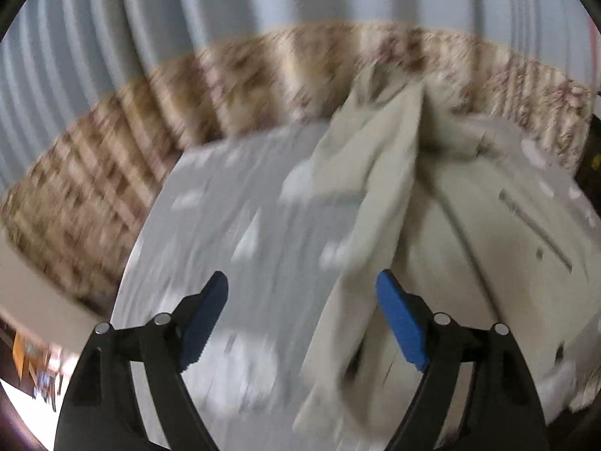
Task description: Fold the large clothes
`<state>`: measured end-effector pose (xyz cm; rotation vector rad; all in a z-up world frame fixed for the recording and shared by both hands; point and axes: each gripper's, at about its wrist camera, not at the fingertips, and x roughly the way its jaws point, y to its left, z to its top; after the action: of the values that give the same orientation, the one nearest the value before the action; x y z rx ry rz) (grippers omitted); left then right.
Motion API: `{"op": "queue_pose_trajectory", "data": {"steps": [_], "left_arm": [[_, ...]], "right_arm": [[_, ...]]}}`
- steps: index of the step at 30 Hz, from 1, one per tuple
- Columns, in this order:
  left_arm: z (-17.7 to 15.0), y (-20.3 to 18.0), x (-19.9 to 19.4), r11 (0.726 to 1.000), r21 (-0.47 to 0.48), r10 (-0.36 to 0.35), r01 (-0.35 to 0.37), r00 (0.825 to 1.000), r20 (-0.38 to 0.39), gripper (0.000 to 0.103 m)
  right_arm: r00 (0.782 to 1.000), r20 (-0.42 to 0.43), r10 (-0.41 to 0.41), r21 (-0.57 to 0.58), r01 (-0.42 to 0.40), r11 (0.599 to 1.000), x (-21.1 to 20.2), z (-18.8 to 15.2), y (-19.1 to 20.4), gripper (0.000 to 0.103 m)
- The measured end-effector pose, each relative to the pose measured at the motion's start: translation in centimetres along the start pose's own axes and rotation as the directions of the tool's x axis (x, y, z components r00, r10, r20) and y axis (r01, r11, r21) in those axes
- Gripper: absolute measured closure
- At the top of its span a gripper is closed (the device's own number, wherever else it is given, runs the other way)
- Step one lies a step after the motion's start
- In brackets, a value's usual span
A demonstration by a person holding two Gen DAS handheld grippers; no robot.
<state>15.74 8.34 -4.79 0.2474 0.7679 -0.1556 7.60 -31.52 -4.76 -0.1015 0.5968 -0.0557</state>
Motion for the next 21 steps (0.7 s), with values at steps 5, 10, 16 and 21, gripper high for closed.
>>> {"op": "queue_pose_trajectory", "data": {"steps": [5,10,16,21], "left_arm": [[7.0,-4.3,6.0,0.993,0.096,-0.064,0.063,0.998,0.003,0.021],[9.9,-8.5,9.9,0.984,0.151,-0.094,0.096,0.995,-0.023,0.021],[11.7,-10.6,14.5,0.983,0.171,-0.064,0.07,0.997,-0.042,0.028],[12.5,-9.7,18.3,0.989,0.133,-0.052,0.068,0.992,-0.115,0.091]], "right_arm": [[0.999,-0.02,0.027,-0.144,-0.029,0.989,7.3,3.6,3.0,0.029],[0.996,-0.063,0.057,-0.213,-0.069,0.975,12.5,5.2,4.9,0.038],[0.992,-0.113,0.056,-0.231,-0.081,0.97,18.3,6.6,5.6,0.051],[0.978,-0.197,0.072,-0.224,-0.116,0.968,22.8,6.6,6.1,0.058]]}}
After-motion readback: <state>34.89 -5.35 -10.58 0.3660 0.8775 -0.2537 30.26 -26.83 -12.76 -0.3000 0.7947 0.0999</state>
